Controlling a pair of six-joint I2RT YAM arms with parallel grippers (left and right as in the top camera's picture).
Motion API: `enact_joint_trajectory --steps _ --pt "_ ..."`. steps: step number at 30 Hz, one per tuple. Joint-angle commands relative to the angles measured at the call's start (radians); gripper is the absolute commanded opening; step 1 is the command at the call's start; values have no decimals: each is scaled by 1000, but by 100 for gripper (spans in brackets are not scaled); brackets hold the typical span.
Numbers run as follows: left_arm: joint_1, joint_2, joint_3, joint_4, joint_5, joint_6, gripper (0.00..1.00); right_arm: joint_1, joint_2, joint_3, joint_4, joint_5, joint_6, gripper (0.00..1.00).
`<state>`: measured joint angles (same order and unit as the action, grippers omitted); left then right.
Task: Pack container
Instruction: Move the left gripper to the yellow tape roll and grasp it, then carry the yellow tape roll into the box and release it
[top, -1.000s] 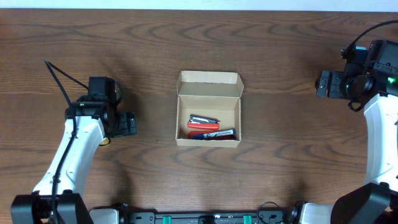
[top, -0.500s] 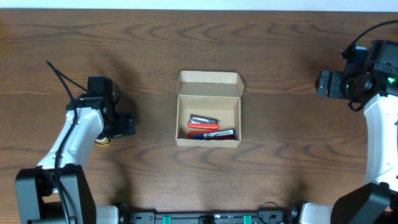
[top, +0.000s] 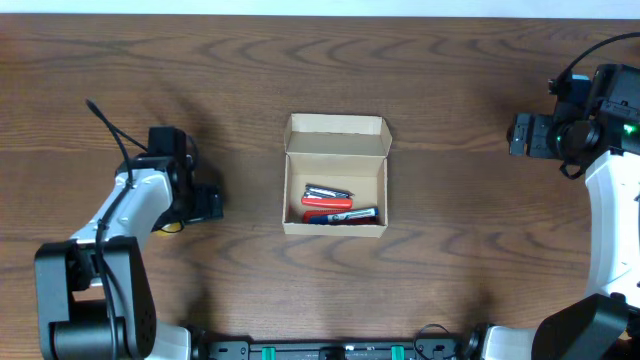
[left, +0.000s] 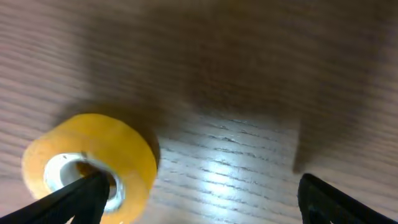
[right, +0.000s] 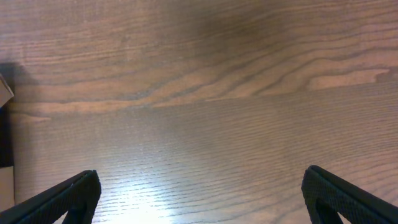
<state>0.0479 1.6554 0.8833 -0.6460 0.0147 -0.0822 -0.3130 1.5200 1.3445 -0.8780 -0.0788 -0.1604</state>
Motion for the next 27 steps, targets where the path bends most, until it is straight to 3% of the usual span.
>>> enact_joint_trajectory --steps 1,6,7,8,11,16,21,27 --pt "4 11 -26 13 21 -11 95 0 -13 -1 0 -8 18 99" --pt "4 11 -53 29 28 -11 98 0 -13 -1 -1 -8 18 99" --pt "4 11 -57 30 28 -11 93 0 -13 -1 -1 -8 18 99" --pt "4 11 -59 30 30 -11 79 0 -13 -1 -1 -8 18 99" --pt "4 11 -60 29 33 -12 68 0 -13 -1 0 -8 18 99" --pt "4 11 -60 30 68 -12 29 0 -13 -1 0 -8 18 99" --pt "4 11 -60 35 136 -12 6 0 -13 -1 -1 -8 18 99" --pt "2 10 -16 37 244 -11 6 0 -13 -1 -1 -8 18 99"
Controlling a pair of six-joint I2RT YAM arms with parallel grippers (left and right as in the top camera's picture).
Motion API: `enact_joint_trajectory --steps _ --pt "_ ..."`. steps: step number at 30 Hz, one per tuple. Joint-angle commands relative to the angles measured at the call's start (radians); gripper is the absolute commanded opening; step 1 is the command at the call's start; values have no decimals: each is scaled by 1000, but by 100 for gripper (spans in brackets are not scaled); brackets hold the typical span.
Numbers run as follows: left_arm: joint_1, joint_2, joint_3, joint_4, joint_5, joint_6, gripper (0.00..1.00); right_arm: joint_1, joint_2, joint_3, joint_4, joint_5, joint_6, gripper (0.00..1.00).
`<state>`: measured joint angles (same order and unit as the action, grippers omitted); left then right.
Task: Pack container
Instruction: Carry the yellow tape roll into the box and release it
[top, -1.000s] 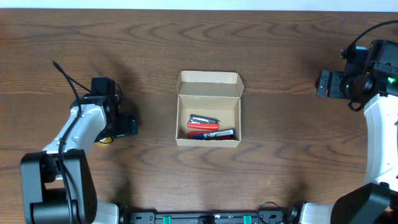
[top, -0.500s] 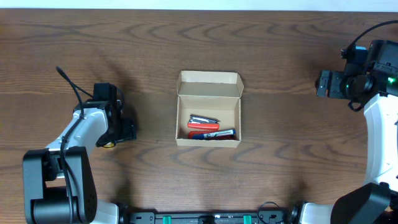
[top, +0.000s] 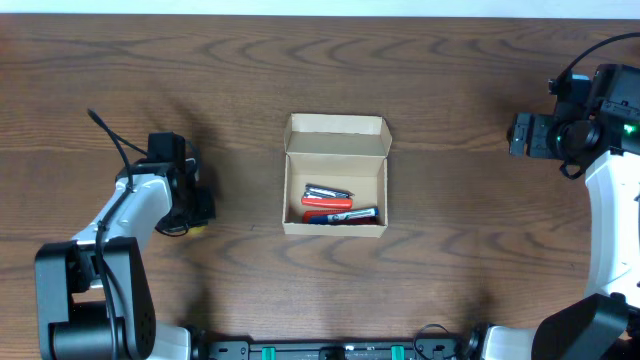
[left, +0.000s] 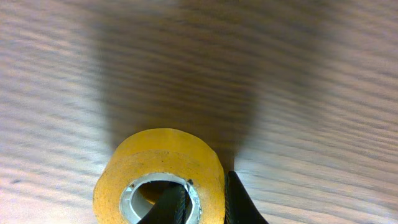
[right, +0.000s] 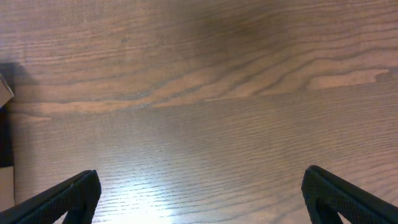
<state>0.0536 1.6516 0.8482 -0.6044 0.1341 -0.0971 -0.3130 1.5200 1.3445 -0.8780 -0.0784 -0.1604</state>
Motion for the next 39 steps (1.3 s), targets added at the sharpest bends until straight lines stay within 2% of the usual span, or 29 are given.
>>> enact_joint_trajectory --steps 1,6,10,15,18,25,29,39 --pt "-7 14 39 -16 137 5 6 0 -13 -1 -1 -8 18 99" --pt "-76 14 260 -166 180 114 6 0 -13 -1 -1 -8 18 99" --pt "-192 14 518 -294 150 274 6 0 -13 -1 -2 -8 18 99" --pt "-371 14 767 -338 117 512 6 0 -13 -1 -5 -8 18 99" --pt "-473 14 821 -346 118 650 6 0 -13 -1 -5 -8 18 99" --pt "-699 38 822 -477 106 1120 6 0 -13 -1 -5 -8 18 99" --pt "-734 82 822 -518 44 1148 6 0 -13 -1 -6 -8 18 99" --pt "-707 314 822 -568 76 1110 6 0 -13 -1 -9 -8 18 99"
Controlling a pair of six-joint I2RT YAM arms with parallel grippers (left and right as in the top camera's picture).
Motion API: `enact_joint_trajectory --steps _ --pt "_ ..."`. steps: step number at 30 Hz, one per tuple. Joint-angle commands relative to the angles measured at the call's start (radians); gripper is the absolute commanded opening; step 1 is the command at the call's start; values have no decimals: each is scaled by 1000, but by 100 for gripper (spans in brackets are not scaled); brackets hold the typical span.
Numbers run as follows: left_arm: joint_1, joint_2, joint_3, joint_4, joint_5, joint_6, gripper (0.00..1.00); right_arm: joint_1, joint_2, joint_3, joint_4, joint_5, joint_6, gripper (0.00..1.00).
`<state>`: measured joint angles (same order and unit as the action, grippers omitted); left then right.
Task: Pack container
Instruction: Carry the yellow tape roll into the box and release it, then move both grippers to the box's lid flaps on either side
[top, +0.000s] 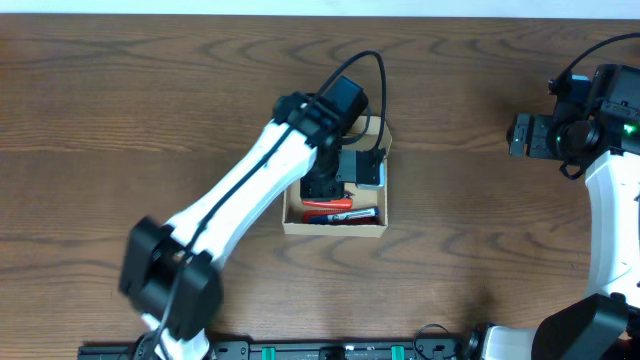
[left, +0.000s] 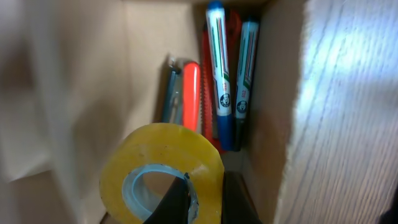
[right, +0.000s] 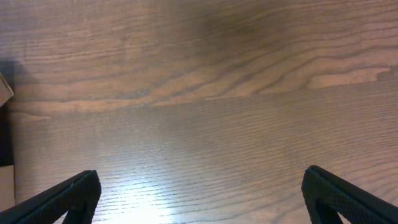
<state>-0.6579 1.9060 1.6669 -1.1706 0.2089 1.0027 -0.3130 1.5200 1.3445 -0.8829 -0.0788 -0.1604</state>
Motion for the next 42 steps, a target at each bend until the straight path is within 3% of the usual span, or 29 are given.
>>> enact_joint_trajectory --steps 1,8,9,10,18,26,33,35,40,42 --pt "4 80 3 2 2 10 6 0 -13 -1 -5 -8 18 99" --pt "4 202 3 26 6 -17 7 0 -13 -1 -5 -8 18 99" --pt "4 217 3 27 9 -16 23 0 -13 -1 -5 -8 18 99" --pt "4 220 3 27 10 -16 28 0 -13 -1 -5 -8 18 99" --pt "4 232 4 31 9 -17 37 0 -13 -1 -4 -8 18 99" --pt "4 137 83 15 -102 -178 55 0 -13 -1 -5 -8 18 99" --pt "11 -41 97 11 -340 -348 77 0 -13 -1 -9 -8 18 99" --pt "40 -112 97 2 -402 -403 93 0 -13 -1 -12 -16 18 99" --pt "195 -207 97 -15 -348 -586 80 0 -13 -1 -28 -126 84 99" --pt "303 -225 97 -24 -202 -629 65 0 -10 -2 -39 -204 145 99"
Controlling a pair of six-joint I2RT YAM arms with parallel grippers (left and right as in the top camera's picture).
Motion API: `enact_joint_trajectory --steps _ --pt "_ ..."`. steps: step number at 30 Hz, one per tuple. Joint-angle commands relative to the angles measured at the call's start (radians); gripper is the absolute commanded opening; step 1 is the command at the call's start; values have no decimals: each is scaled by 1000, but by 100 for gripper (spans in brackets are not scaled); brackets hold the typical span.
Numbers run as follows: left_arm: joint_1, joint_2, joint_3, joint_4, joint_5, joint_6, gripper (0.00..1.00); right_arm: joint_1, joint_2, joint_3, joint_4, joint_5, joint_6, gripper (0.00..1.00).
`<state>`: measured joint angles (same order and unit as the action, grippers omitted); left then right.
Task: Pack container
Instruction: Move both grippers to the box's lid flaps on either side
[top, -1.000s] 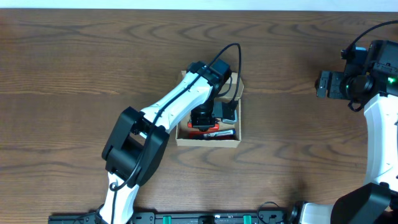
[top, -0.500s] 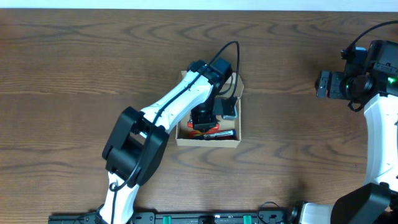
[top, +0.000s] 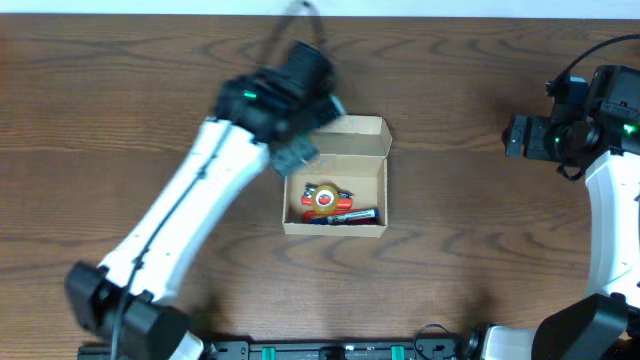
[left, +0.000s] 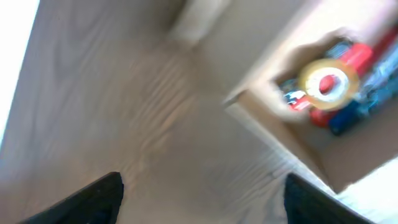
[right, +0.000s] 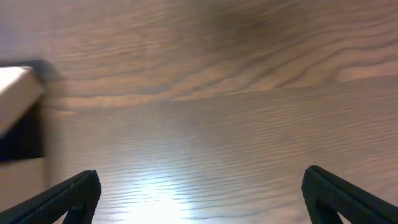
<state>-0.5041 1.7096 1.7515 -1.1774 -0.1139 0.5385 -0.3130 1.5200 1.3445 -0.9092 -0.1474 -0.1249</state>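
Note:
A small open cardboard box (top: 335, 229) sits mid-table. Inside it, a yellow tape roll (top: 323, 198) lies on top of red and blue markers (top: 345, 214). My left gripper (top: 305, 142) hovers blurred above the box's far left corner, open and empty. Its wrist view shows the tape roll (left: 328, 83) lying in the box (left: 292, 149), well beyond the left gripper (left: 202, 193). At the far right my right gripper (top: 515, 135) is open over bare wood, as its own view of the right gripper (right: 199, 186) also shows.
The box's lid flap (top: 337, 141) stands open on its far side. A corner of the box (right: 18, 87) shows at the left edge of the right wrist view. Brown wooden table (top: 480, 250) surrounds the box.
My left gripper, then shut on the tape roll inside the box, is now open and raised past the box's far left corner. The roll lies on the markers.
My left gripper stood open at the tape roll on the table's left side. Then it was shut on the roll's wall there. Later it held the roll down in the box over the markers. Now the roll rests in the box, released. The right arm stayed put.

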Motion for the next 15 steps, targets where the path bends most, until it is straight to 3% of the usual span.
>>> enact_joint_trajectory --steps 1,2,3,4,5,6,8,10,15 --pt "209 -31 12 -24 214 -166 53 0 -9 -2 -19 -184 125 96" --pt "261 -30 11 -27 293 -166 39 0 -5 -2 -24 -237 134 85" --pt "322 -28 6 -27 392 -166 31 0 -2 -2 -27 -285 133 63" --pt "384 -24 -3 -24 495 -166 31 0 3 -4 -32 -339 139 22" --pt "446 -18 -13 -23 586 -166 27 0 9 -7 -35 -391 160 1" --pt "503 -10 -22 -23 671 -165 19 1 14 -11 -38 -436 170 1" --pt "592 11 -40 -21 805 -165 16 5 27 -18 -42 -512 171 1" --pt "663 39 -61 -21 921 -165 7 15 47 -24 -46 -536 194 1" --pt "724 137 -126 -11 988 -138 6 50 140 -26 -45 -552 233 1"
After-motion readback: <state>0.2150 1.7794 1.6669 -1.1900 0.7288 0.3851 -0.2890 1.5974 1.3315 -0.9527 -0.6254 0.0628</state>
